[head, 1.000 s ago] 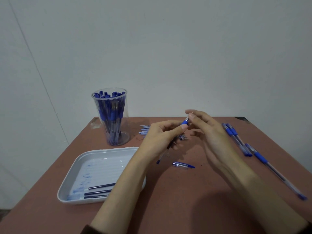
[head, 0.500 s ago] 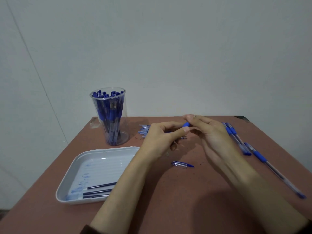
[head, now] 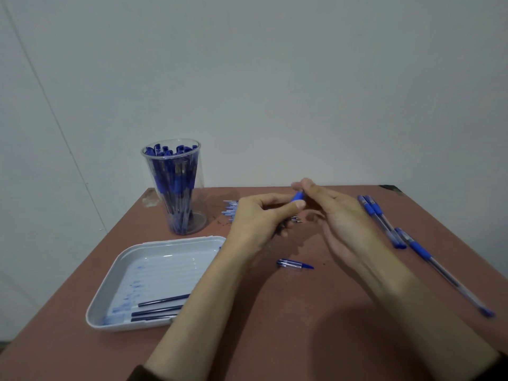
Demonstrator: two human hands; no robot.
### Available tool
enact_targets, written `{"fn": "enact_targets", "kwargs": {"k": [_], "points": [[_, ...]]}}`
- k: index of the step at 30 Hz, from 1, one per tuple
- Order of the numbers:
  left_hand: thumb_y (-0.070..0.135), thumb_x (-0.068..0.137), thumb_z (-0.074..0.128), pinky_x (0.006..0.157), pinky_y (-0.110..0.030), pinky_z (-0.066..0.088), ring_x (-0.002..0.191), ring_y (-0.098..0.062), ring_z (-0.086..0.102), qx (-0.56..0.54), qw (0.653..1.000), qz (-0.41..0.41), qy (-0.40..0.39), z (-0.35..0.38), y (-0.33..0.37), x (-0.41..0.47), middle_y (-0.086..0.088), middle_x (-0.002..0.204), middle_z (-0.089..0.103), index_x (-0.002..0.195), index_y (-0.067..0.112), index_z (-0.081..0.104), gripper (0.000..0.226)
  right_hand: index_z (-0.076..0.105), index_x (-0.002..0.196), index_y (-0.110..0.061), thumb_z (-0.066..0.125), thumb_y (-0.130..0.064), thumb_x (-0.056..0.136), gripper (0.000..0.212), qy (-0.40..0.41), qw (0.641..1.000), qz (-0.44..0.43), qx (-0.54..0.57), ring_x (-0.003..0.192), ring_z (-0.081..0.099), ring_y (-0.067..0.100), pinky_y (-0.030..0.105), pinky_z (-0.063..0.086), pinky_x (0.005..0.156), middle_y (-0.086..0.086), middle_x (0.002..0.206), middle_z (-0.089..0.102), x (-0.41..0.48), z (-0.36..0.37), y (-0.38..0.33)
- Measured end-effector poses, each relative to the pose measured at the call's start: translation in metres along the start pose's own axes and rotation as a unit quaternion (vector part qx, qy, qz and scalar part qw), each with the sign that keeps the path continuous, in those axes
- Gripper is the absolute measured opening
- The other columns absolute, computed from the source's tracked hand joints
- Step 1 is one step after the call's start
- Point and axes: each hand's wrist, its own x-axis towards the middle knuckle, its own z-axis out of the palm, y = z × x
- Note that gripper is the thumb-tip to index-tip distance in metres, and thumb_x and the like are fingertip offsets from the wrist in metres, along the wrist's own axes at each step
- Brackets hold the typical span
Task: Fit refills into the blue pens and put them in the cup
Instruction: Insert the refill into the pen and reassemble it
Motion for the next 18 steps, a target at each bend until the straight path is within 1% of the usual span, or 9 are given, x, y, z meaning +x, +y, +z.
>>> {"fn": "enact_targets", "kwargs": {"k": [2,3,4,6,8,9,11,15,18], "points": [[0.008,0.086,0.065,0.040,-0.014,0.035,0.040,-0.006,0.043,-0.043,0.999,0.004,0.033,-0.004,0.002,0.004,0.004,0.050,0.056,0.089,0.002,0.071,0.009,0.074,0.091,-0.016,0.062,-0.041,0.085,0.029,-0.027,0.996,0.028,-0.080,0.071,0.059,0.012,0.027,0.045,0.064,0.000,0.079,0.070,-0.001,-0.001,0.000],[0.007,0.087,0.064,0.039,-0.015,0.036,0.041,-0.006,0.045,-0.075,0.996,0.001,0.053,-0.007,0.002,0.006,0.003,0.052,0.056,0.086,0.001,0.069,0.008,0.074,0.087,-0.019,0.061,-0.041,0.089,0.026,-0.044,0.984,0.024,-0.170,0.068,0.056,0.011,0.025,0.042,0.062,-0.002,0.077,0.069,-0.002,-0.004,0.001],[0.007,0.087,0.063,0.039,-0.016,0.036,0.043,-0.007,0.046,-0.103,0.992,-0.003,0.071,-0.009,0.003,0.008,0.001,0.055,0.056,0.086,0.000,0.067,0.009,0.074,0.083,-0.022,0.062,-0.041,0.089,0.023,-0.072,0.959,0.009,-0.273,0.065,0.056,0.009,0.021,0.042,0.060,-0.004,0.075,0.070,-0.003,-0.008,0.003],[0.010,0.089,0.061,0.038,-0.017,0.036,0.045,-0.008,0.047,-0.124,0.988,-0.011,0.092,-0.014,0.004,0.009,-0.001,0.060,0.055,0.092,-0.001,0.066,0.013,0.074,0.081,-0.026,0.071,-0.043,0.080,0.017,-0.161,0.883,-0.020,-0.440,0.065,0.057,0.002,0.017,0.044,0.061,-0.008,0.075,0.070,-0.007,-0.012,0.006],[0.015,0.090,0.060,0.036,-0.017,0.034,0.043,-0.009,0.045,-0.125,0.987,-0.015,0.098,-0.016,0.006,0.008,0.000,0.062,0.055,0.097,0.001,0.067,0.017,0.073,0.080,-0.028,0.078,-0.038,0.074,0.014,-0.241,0.822,-0.013,-0.516,0.062,0.053,-0.002,0.014,0.041,0.058,-0.009,0.072,0.064,-0.009,-0.012,0.007],[0.018,0.091,0.060,0.035,-0.017,0.032,0.041,-0.008,0.043,-0.125,0.987,-0.018,0.099,-0.017,0.006,0.007,0.000,0.061,0.055,0.099,0.003,0.066,0.018,0.072,0.078,-0.027,0.080,-0.032,0.074,0.010,-0.261,0.807,-0.008,-0.529,0.058,0.051,-0.003,0.013,0.038,0.055,-0.009,0.068,0.060,-0.008,-0.011,0.008],[0.019,0.092,0.058,0.035,-0.016,0.028,0.039,-0.007,0.039,-0.125,0.987,-0.021,0.099,-0.017,0.007,0.007,0.000,0.061,0.054,0.104,0.004,0.065,0.021,0.071,0.077,-0.024,0.077,-0.019,0.078,0.008,-0.243,0.829,-0.014,-0.503,0.052,0.050,-0.003,0.010,0.037,0.053,-0.008,0.062,0.060,-0.007,-0.009,0.008],[0.014,0.093,0.055,0.036,-0.017,0.029,0.041,-0.008,0.038,-0.113,0.991,-0.030,0.065,-0.015,0.007,0.006,-0.003,0.066,0.054,0.106,0.003,0.064,0.019,0.071,0.083,-0.013,0.068,-0.010,0.086,0.005,-0.033,0.954,-0.039,-0.295,0.049,0.051,0.007,0.019,0.041,0.049,-0.002,0.060,0.061,0.000,-0.011,0.006],[0.009,0.093,0.055,0.038,-0.018,0.030,0.043,-0.009,0.039,-0.082,0.996,-0.038,0.027,-0.010,0.004,0.005,-0.003,0.065,0.059,0.097,0.008,0.066,0.013,0.066,0.087,-0.012,0.062,-0.011,0.091,0.006,0.067,0.990,-0.035,-0.118,0.049,0.052,0.004,0.018,0.041,0.047,-0.005,0.059,0.060,0.006,-0.015,-0.001]]}}
